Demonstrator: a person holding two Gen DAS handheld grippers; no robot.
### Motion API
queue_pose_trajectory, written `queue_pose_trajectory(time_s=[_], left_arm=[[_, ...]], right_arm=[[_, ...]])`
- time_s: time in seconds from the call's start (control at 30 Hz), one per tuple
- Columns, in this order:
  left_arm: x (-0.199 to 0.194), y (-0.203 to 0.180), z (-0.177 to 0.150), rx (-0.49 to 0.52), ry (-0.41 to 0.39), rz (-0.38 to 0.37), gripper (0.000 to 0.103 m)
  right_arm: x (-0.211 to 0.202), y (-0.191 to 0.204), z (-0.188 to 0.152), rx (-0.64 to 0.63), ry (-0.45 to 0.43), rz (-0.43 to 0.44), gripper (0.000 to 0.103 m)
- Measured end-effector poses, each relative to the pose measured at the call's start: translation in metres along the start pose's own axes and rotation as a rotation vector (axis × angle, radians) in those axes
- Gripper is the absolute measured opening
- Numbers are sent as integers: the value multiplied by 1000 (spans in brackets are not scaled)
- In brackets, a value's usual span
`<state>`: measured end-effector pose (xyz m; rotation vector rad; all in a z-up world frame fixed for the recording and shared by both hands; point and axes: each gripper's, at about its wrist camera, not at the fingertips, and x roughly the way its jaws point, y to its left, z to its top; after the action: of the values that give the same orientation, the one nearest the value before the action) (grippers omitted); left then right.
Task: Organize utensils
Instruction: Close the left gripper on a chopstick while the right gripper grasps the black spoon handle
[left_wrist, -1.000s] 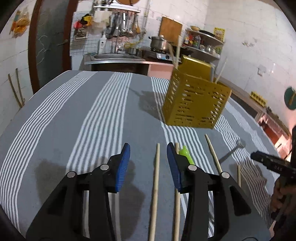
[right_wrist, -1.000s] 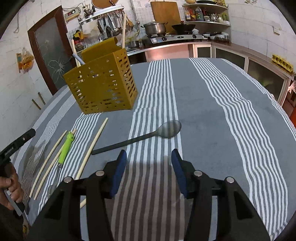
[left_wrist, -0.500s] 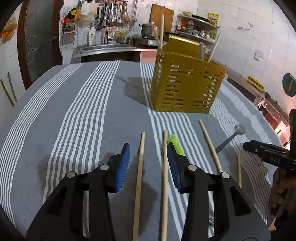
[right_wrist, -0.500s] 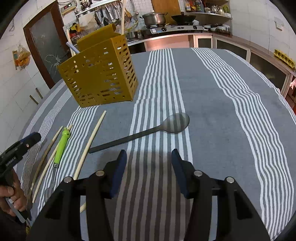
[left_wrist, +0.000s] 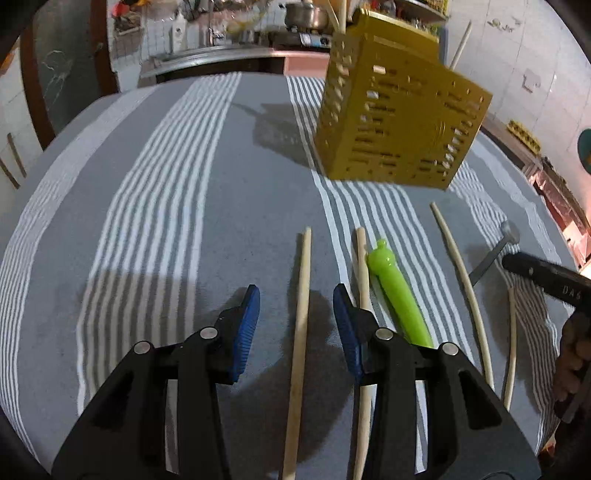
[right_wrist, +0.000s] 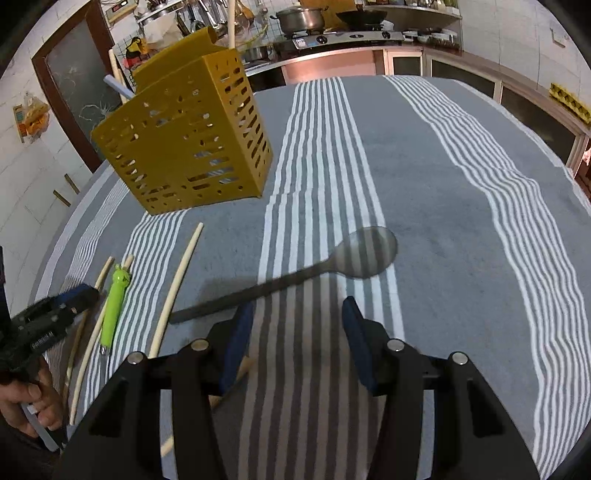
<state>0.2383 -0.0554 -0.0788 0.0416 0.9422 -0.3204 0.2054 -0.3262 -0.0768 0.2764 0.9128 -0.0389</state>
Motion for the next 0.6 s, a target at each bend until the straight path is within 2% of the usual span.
queue_pose_trajectory(time_s=[0.2,0.47,0.53,0.6], left_arm=[[11,5,13,-6,16,-10,40],[22,4,29,38,51,-18,40],[22,2,31,59,55,-12,40],[22,0,29,76,54,-4,40]], right_arm=[[15,-1,18,31,14,2,53],[39,6,46,-29,32,-74,54],[44,10,52,-71,32,-107,49],[46,10,56,-81,29,-113,37]])
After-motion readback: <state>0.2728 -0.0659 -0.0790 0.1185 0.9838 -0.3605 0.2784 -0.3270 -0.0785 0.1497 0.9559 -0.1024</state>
